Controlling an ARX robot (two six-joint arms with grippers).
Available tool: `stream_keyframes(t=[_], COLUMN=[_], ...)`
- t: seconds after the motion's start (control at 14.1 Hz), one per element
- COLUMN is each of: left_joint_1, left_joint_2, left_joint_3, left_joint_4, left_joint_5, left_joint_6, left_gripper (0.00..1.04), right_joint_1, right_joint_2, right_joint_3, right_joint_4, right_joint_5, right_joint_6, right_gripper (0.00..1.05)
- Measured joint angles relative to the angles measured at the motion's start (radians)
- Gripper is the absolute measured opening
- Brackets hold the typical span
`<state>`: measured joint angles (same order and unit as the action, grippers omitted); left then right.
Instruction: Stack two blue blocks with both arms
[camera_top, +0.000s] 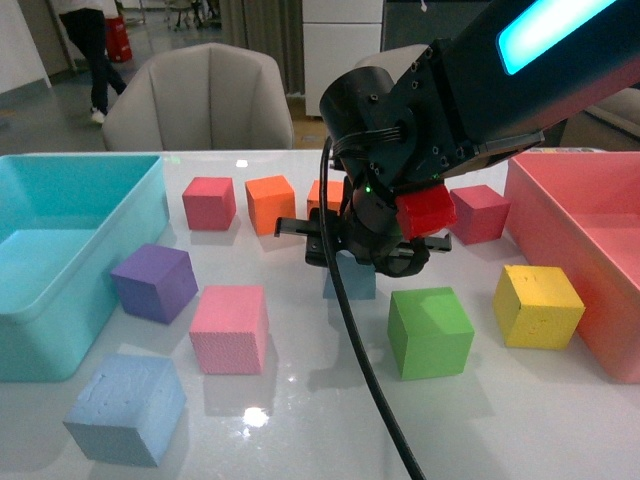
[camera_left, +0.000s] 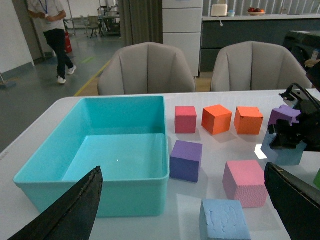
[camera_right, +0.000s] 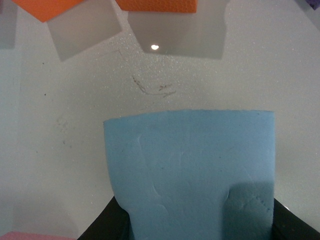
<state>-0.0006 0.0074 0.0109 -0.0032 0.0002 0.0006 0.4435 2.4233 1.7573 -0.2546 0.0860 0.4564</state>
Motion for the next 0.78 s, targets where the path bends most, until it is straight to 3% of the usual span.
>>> stream_keyframes(t=[0.14, 0.21, 0.28, 0.36, 0.78], left_joint_1=[0.000, 0.000, 0.000, 0.000, 0.000], left_joint_2=[0.000, 0.000, 0.000, 0.000, 0.000], left_joint_3=[0.000, 0.000, 0.000, 0.000, 0.000], left_joint_4=[0.000, 0.000, 0.000, 0.000, 0.000], left_joint_5=[-0.001, -0.001, 0.000, 0.000, 0.000], left_joint_6=[0.000, 0.000, 0.000, 0.000, 0.000], left_gripper=[0.98, 0.98, 0.98, 0.98, 0.98], right_joint_1=[0.001, 0.002, 0.008, 0.008, -0.013], right_joint_2=[0.011, 0.011, 0.012, 0.011, -0.170], right_joint_3=[0.040, 0.043, 0.043, 0.034, -0.113], right_joint_4=[-0.027, -0.039, -0.046, -0.032, 0.072], right_joint_5=[0.000, 0.000, -0.001, -0.001, 0.031], right_joint_6=[0.002, 0.002, 0.002, 0.007, 0.007], right_gripper=[0.46, 0.62, 0.84, 0.97, 0.98])
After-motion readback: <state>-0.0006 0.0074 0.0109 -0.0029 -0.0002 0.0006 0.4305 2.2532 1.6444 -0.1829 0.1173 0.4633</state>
